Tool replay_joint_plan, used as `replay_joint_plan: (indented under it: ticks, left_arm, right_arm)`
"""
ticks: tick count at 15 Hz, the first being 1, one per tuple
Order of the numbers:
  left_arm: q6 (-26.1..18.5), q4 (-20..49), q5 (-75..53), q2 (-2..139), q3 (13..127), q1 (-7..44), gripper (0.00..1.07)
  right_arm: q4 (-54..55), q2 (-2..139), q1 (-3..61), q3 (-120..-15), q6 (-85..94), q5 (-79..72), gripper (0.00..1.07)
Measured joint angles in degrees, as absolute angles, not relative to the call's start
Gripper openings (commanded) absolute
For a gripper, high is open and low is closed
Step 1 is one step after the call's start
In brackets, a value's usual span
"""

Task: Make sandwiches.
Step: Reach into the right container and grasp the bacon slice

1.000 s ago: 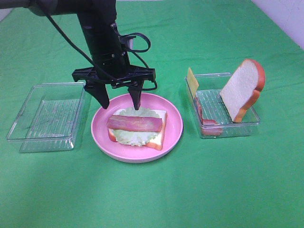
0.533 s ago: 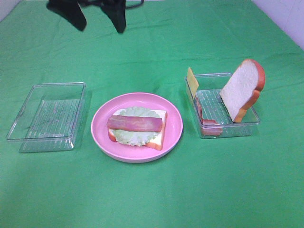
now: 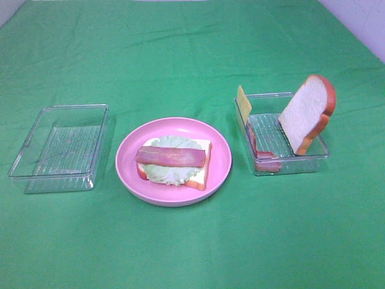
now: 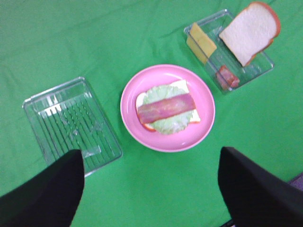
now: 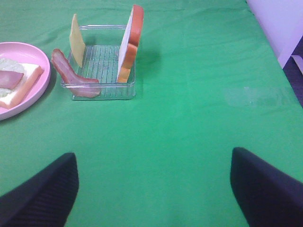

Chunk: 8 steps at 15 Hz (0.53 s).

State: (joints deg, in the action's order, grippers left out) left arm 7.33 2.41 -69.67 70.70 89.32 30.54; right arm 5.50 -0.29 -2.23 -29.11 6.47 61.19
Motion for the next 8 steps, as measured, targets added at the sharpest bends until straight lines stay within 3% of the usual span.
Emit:
replay_joint_plan:
  ticks: [8]
  left_arm:
    - [6.4, 3.4, -69.8, 36.8, 48.8, 30.5, 0.75]
  right_arm:
    - [5.5, -0.3, -2.2, -29.1, 6.5, 61.2, 0.83]
